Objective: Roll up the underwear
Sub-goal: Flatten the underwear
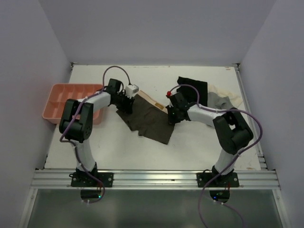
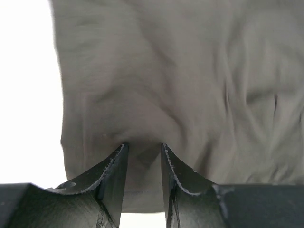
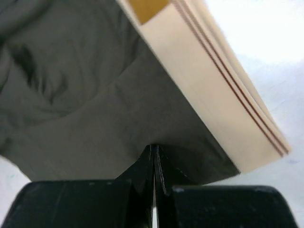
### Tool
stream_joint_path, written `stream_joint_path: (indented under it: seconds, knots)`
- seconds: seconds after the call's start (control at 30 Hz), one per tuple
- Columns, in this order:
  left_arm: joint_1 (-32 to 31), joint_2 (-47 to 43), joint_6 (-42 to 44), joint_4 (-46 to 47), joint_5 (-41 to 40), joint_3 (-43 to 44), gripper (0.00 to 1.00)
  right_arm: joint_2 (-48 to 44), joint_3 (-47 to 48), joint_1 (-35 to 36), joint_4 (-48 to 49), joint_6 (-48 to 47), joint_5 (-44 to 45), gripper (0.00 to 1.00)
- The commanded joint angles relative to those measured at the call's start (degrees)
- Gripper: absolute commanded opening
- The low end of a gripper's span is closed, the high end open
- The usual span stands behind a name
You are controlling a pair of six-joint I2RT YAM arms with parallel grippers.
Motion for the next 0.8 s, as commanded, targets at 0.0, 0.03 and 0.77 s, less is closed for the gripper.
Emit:
stream_joint_path:
  seconds: [0.0,0.03,0.77]
  knots:
    - [-0.68,6.73,-0.01,-2.07,-0.72,7.25,0.37,-2.29,-6.51,5.00,2.42,7.53,-1.17,0.00]
    - [-0.85,8.04,0.08,-2.51,-0.45,8.83,0.37,-2.74,-8.53,7.62,3.39,9.12,-1.25,0.00]
    - [-3.22,-17.42,14.57,-10.50,10.44,-4.14,0.48,-15.92,-7.75,18.37,-1.52,12.92,2.96,0.05]
